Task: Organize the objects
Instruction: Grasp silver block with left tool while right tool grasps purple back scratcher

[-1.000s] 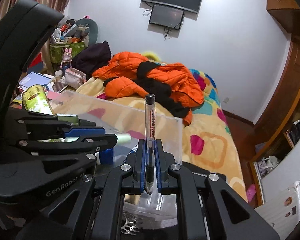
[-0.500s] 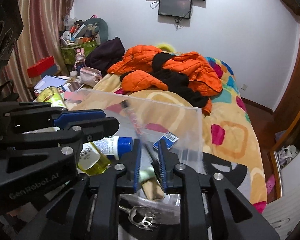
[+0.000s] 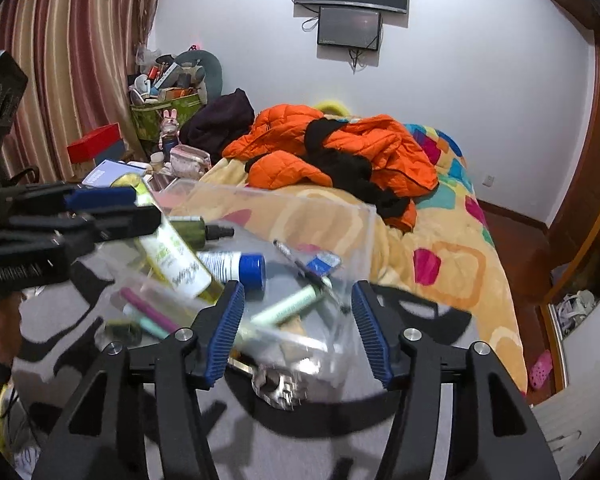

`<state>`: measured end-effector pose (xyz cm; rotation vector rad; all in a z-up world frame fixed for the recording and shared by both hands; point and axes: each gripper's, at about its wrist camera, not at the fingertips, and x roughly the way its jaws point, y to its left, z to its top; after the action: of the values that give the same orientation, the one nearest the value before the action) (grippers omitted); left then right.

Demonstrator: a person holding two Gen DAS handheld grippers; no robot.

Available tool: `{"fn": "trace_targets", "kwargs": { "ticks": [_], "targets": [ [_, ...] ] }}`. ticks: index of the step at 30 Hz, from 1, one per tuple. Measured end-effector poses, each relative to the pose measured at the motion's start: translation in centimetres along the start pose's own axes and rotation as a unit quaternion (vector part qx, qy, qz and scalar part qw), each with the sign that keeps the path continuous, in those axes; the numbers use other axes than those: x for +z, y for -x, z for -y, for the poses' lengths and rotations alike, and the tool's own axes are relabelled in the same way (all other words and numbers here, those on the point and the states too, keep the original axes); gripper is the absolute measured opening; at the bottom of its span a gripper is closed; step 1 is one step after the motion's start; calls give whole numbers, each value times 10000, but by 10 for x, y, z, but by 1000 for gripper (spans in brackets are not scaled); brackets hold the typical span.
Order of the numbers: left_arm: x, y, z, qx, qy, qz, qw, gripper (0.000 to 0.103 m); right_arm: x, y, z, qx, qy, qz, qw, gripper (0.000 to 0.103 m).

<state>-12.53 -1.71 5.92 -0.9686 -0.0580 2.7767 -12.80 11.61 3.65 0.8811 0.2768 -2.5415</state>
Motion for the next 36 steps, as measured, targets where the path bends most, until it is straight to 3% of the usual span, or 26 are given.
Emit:
{"fn": "trace_targets", "kwargs": {
  "ticks": [5,10,18,21,23,28,30,36],
  "targets": [
    [-23,9,-5,101,-92,-135,9998,52,-28,1,5,193,-52,-332,9992,53],
    [-55,4,-12,128,-47,-515,9986,52,-52,-17,1,250,41,-742,9969,53],
    [-96,-19,-29,218,230,-1060,9939,52,-64,-54,-14,125,316,-1197,9922,52],
    [-103,-27,-33,220,337,-1203,9919,52,-63,-60,-19,75,405,-1202,9919,47],
    [-105,-32,-35,203,390,-1246,9912,52,-63,-60,-22,12,486,-1156,9921,35],
    [-110,-36,-33,209,406,-1069,9932,50,-65,-58,-30,-122,713,-1079,9915,31],
    [-112,-36,-32,215,404,-1026,9937,34,-67,-55,-34,-112,820,-1072,9908,28],
    [-117,-27,-35,167,564,-986,9934,34,-77,-36,-33,36,838,-1097,9904,24]
  ]
}}
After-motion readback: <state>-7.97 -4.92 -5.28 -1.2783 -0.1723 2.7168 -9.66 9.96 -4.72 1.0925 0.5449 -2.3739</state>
